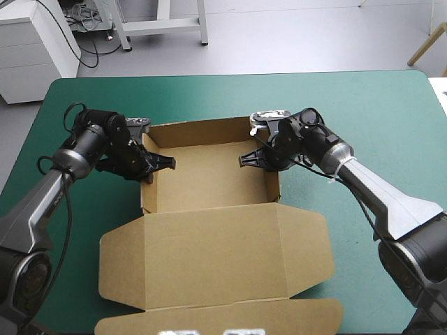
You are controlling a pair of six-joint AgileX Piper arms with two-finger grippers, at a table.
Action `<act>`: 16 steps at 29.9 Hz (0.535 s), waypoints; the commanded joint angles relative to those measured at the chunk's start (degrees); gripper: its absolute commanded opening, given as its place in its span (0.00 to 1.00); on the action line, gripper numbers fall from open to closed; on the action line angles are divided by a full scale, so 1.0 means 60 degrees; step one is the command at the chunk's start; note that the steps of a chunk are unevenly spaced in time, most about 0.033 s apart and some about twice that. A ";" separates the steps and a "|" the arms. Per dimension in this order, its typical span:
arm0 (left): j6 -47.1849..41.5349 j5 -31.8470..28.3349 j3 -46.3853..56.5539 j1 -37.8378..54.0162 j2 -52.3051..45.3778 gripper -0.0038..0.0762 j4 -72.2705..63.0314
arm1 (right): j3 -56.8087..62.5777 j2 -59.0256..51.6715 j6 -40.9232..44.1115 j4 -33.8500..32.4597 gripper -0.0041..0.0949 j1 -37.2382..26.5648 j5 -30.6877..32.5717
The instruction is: Fold the box
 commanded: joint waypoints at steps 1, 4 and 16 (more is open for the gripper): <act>0.0187 -0.0202 -0.1019 -0.0240 0.0238 0.04 0.0358 | -0.0364 -0.0549 -0.0381 0.0248 0.02 -0.0582 0.0638; 0.0187 -0.0142 -0.1239 -0.0271 0.0648 0.04 0.0153 | -0.0364 -0.0409 -0.0550 0.0126 0.02 -0.1040 0.1257; 0.0753 -0.0444 -0.1239 -0.0271 0.1184 0.04 -0.0081 | -0.0364 -0.0333 -0.0613 -0.0325 0.08 -0.1160 0.1244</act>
